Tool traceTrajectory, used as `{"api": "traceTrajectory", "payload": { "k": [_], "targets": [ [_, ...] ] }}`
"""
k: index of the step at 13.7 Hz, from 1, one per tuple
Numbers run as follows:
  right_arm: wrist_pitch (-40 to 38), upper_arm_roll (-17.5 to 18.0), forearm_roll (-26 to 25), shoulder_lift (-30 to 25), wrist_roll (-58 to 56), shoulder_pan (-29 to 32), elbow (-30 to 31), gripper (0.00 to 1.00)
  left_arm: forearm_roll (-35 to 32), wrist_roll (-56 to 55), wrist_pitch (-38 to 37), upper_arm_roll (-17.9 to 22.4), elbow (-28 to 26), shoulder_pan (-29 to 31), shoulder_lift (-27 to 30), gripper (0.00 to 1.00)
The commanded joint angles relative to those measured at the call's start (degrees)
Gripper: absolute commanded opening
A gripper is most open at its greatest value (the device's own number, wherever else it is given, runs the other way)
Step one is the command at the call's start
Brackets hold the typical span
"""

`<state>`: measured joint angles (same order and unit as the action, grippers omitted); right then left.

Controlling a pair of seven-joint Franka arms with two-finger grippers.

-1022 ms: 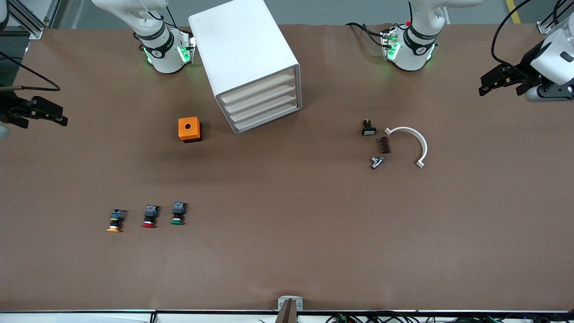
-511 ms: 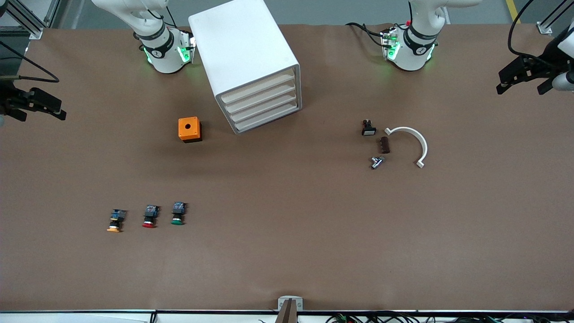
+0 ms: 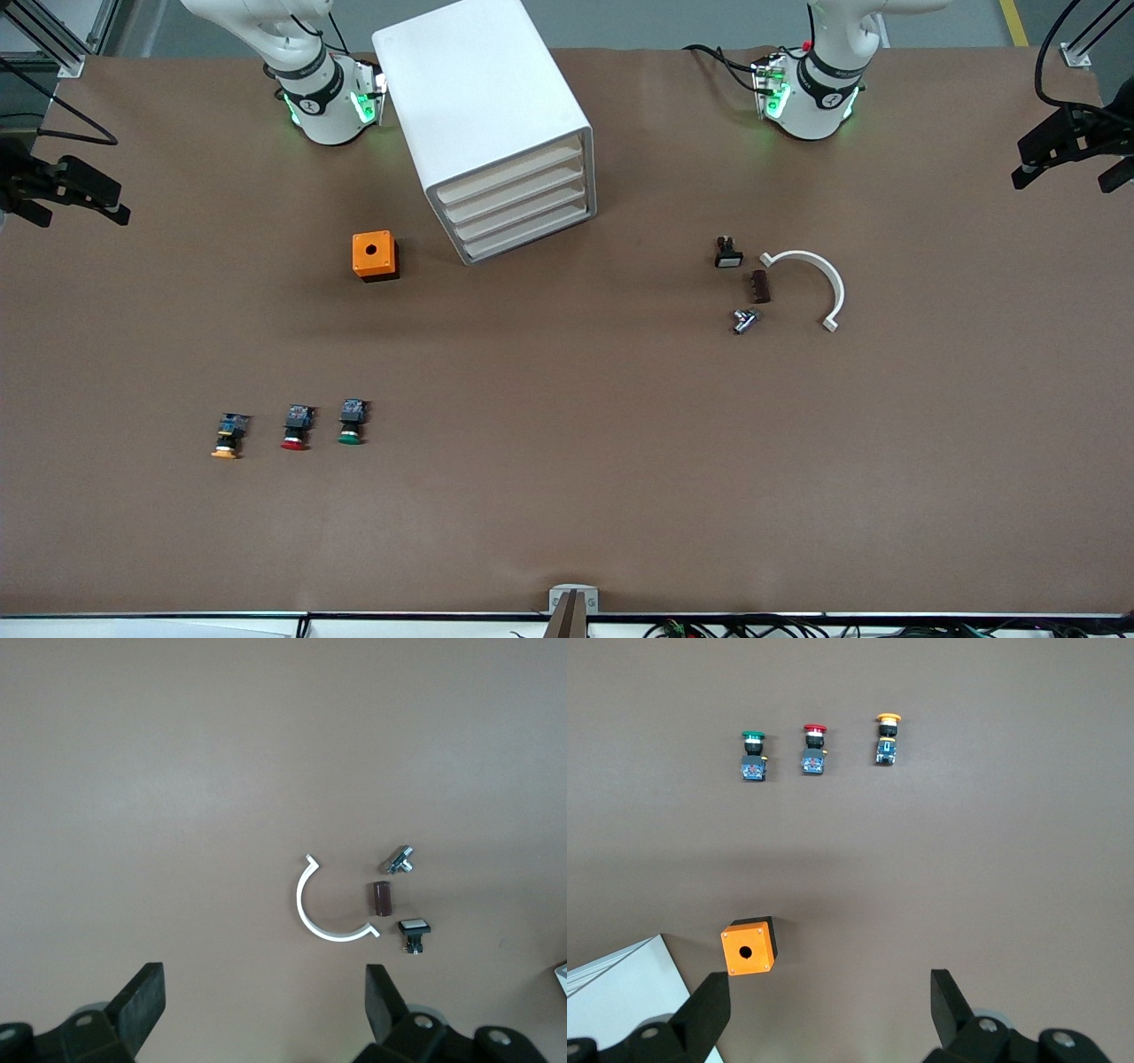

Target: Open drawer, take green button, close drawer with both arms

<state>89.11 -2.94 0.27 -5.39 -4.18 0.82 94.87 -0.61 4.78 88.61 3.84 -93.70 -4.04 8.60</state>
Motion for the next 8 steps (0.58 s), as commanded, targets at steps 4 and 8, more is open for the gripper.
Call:
{"api": "traceTrajectory", "payload": {
  "k": [4,8],
  "targets": [
    [0.19,0.39,1.04,-2.08,1.97,0.05,1.28,1.00,-0.27,-4.24,-1.77,-1.90,3.79,-0.18,-2.09,0.99],
    [0.01,0.12,3.59,-2.69,5.15,0.23,1.63,1.00,-0.09,-4.25,-2.73,-2.52,3.79,-0.01,-2.09,0.99]
  ]
}}
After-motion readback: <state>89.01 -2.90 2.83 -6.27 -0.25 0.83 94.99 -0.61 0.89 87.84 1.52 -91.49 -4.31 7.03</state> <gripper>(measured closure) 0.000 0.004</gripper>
